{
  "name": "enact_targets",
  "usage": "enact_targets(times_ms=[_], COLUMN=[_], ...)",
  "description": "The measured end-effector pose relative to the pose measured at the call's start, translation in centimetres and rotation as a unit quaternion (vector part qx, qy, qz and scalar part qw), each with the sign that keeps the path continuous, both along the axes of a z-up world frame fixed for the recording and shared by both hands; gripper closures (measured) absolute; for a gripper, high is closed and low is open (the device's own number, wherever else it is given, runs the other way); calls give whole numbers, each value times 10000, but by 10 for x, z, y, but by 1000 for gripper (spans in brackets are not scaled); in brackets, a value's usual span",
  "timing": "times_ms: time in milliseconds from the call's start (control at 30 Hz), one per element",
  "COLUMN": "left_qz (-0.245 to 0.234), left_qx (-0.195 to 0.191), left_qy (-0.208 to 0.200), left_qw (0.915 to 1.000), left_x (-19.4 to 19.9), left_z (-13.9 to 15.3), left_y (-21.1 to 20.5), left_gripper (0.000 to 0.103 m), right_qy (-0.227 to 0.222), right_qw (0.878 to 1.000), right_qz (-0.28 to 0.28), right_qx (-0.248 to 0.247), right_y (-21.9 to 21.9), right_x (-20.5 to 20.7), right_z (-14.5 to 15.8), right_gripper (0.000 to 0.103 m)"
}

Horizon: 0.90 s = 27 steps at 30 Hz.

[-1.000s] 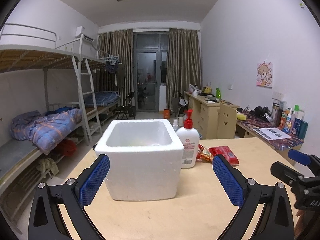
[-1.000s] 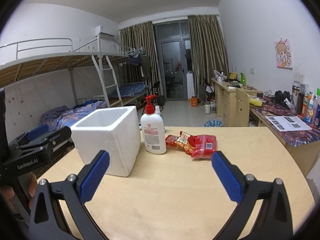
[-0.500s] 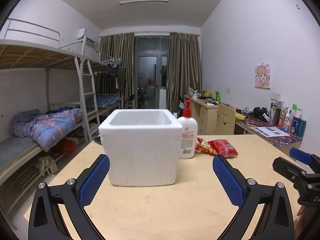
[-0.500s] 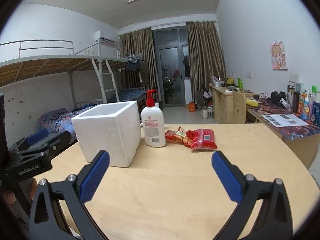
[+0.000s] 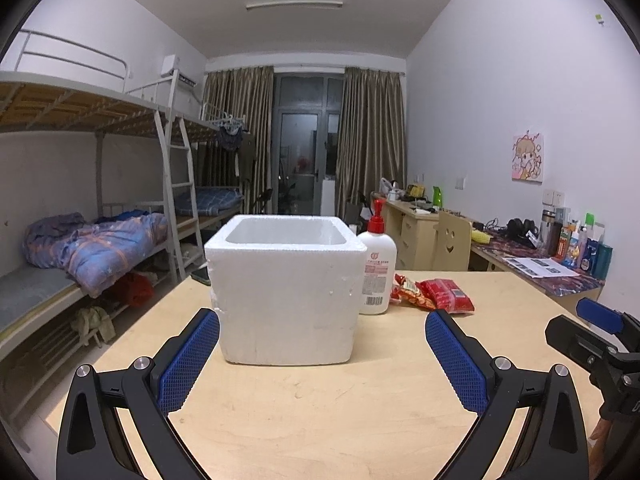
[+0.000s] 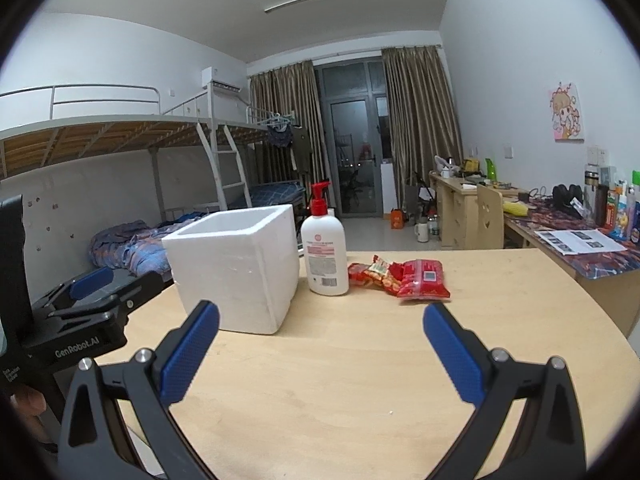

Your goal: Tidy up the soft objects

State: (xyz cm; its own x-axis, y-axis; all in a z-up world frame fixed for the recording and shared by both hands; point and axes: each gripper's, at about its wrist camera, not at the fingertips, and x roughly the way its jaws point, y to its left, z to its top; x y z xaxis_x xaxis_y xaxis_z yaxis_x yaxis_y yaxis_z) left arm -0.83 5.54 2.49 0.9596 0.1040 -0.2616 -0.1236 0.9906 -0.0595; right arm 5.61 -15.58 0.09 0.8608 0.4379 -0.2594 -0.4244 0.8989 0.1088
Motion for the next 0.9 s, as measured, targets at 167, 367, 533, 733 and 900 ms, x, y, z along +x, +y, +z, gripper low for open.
enact_targets(times_ms=[167,367,533,733,900], left_qz=[8,227,307,233,197], left_qx=[105,130,38,112,206], left_qy=[-217,-346,-301,-353,-383], left_qw=[9997,9991,9991,9990,9989], left_x=[-12,-27,-38,-55,-68], left_z=[2,1,-3,-7,-7], left_y=[-4,-1,7,7,6], left_gripper=[0,0,0,0,0], right_qy=[-38,-82,-171,-251,-301], right_qw=[10000,9998,9996,9995,9993], right_qz=[4,74,105,71,45], right_qx=[59,166,206,183,212], right_y=[-3,-4,-1,5,6], right_x=[-12,-24,-37,-53,-62], right_z=[-1,-1,-4,-7,-4], right_gripper=[0,0,0,0,0])
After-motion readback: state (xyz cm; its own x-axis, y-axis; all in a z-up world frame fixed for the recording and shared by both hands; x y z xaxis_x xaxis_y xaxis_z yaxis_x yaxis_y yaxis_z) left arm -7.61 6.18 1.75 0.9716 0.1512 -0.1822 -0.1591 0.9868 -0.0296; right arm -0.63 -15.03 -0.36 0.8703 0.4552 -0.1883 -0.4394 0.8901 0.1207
